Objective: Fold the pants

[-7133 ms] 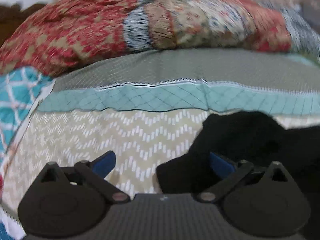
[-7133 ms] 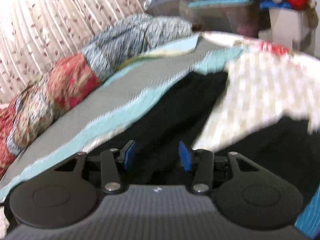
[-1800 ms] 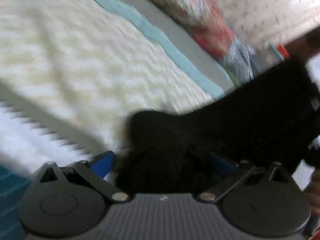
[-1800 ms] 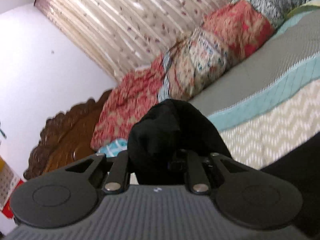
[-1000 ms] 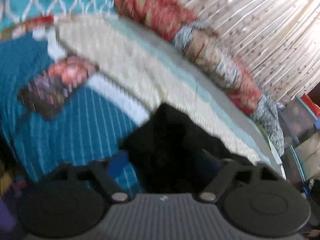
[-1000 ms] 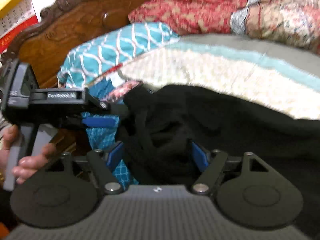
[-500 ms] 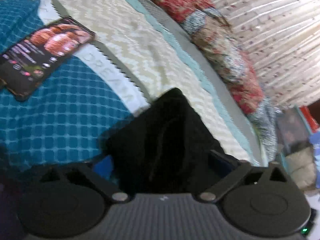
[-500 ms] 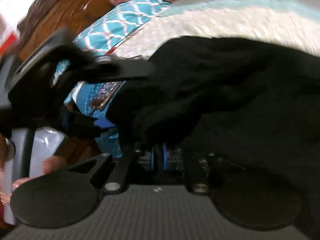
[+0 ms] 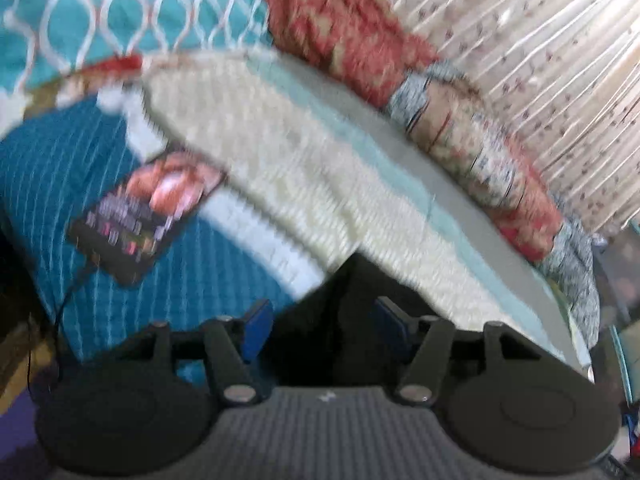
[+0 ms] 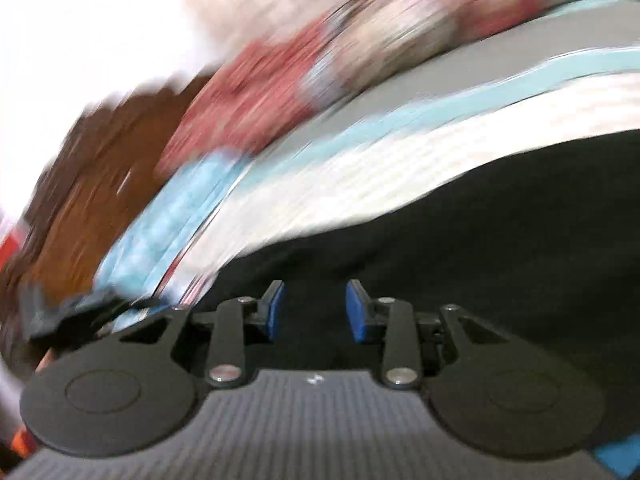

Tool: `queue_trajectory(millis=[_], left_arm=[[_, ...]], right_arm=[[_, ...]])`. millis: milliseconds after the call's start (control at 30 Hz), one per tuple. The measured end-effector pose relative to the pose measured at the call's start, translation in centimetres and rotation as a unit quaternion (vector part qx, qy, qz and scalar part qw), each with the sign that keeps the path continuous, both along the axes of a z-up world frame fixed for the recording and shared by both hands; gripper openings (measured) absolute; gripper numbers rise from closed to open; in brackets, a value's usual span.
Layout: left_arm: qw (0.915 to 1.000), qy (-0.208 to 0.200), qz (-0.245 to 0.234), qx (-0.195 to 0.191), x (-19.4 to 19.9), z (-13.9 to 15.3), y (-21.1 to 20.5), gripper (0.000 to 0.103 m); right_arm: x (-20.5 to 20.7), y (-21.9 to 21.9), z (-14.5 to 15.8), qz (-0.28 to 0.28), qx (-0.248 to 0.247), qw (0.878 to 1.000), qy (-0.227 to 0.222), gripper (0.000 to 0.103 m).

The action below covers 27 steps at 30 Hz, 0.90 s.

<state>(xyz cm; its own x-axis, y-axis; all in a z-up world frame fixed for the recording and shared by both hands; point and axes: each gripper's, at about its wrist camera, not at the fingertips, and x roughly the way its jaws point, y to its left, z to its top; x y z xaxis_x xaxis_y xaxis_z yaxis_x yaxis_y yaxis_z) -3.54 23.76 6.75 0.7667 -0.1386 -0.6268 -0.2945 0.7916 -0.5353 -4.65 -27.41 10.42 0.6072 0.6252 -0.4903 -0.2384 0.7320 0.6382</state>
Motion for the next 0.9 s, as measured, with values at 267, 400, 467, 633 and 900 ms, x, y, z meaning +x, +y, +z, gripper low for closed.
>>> queue_trajectory(millis=[267,400,467,633,900], left_arm=[[0.9923,-0.024,-0.118,0.029,5.5,2.1,-9.7,0.058],[0.9852,0.028,-0.161,0.052,8.2,-0.8,-14.9,0.058],[0.9828,0.068,-0.154,0.075,9.2,-2.8,-16.3,0.058],[0.9742,0.129,-0.133,0.129,10.0,-5.7,-17.1,0.052],[0.9698,0.156,-0.12,0.144,11.0,-5.3,-18.1,0.064]], right_arm=[[-7.6,-21.4,0.0,-0.359,0.011,0.933,-0.022,0.044],[-10.1,-27.1,-2.3,-0.454,0.013,0.891,-0.022,0.047],[-10.5,-29.2,-4.0,-0.482,0.02,0.876,-0.013,0.048],[-8.9,-32.1,-6.7,-0.489,0.055,0.871,0.001,0.047],[-2.8,-32.7,-6.5,-0.446,-0.009,0.895,-0.002,0.049]])
